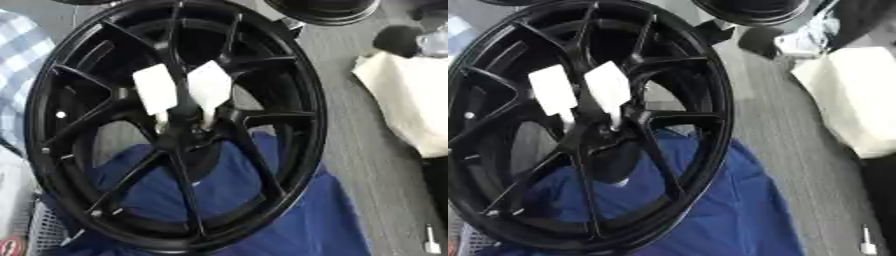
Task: Pull the pin out of the wheel hub.
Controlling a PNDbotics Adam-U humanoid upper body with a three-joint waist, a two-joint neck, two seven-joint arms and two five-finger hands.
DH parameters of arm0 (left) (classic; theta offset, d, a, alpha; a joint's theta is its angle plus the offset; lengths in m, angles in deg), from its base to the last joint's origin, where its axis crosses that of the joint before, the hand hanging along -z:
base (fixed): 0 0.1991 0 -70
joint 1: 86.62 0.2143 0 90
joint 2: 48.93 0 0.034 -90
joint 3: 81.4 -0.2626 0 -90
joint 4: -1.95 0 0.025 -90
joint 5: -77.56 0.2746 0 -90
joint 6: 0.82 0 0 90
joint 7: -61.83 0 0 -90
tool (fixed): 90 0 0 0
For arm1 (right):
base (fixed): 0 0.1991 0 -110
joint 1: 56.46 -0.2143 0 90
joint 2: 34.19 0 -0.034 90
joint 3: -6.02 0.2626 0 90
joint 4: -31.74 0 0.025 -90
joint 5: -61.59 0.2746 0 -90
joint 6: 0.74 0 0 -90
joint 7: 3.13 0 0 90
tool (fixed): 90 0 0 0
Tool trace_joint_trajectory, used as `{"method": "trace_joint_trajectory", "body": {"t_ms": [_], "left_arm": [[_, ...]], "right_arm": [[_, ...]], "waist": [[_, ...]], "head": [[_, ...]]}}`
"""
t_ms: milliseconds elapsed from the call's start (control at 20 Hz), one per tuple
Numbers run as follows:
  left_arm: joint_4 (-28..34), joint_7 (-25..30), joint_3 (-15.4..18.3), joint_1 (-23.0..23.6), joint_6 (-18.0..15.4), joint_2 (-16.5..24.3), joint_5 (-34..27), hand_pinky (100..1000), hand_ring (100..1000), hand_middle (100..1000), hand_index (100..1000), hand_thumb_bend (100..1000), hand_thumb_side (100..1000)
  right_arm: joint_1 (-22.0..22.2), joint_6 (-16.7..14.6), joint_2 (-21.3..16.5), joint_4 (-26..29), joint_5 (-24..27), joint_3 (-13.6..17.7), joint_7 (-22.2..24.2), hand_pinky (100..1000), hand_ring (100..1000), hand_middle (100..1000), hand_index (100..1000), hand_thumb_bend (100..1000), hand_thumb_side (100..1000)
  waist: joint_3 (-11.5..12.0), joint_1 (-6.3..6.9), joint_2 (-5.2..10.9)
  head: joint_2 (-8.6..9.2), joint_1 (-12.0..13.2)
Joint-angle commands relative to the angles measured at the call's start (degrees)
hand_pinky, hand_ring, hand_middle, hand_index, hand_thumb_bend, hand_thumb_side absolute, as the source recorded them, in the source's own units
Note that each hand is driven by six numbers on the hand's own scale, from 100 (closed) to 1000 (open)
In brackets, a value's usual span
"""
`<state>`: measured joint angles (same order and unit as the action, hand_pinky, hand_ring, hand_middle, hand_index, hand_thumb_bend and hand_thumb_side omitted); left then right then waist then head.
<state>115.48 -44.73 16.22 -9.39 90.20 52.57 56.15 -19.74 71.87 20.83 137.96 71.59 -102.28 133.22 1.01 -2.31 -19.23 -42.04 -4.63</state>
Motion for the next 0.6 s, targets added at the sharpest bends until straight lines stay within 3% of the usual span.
{"method": "trace_joint_trajectory", "body": {"t_ms": [50, 300, 600], "left_arm": [[1.1, 0.0, 0.5, -0.1, 0.2, 2.0, -0.1, 799, 782, 739, 780, 553, 476], [1.1, 0.0, 0.7, -0.6, 0.0, 1.6, -1.2, 800, 784, 739, 779, 557, 475], [1.1, -0.4, 1.2, -0.8, -0.1, 1.4, -1.3, 799, 783, 737, 778, 556, 472]], "right_arm": [[-3.2, -2.8, -0.5, -1.0, -2.4, -3.0, 4.2, 895, 843, 739, 826, 308, 393], [-8.4, -2.6, 2.8, -4.8, -4.3, -8.3, 5.6, 890, 831, 728, 822, 343, 396], [-13.3, -1.7, 8.5, -11.1, -7.4, -12.8, 5.4, 889, 832, 726, 823, 350, 382]], "waist": [[-0.2, -0.02, 1.72], [-0.1, -0.37, 1.97], [0.2, -0.62, 2.06]], "head": [[0.48, 0.3], [1.27, 2.1], [1.18, 1.4]]}}
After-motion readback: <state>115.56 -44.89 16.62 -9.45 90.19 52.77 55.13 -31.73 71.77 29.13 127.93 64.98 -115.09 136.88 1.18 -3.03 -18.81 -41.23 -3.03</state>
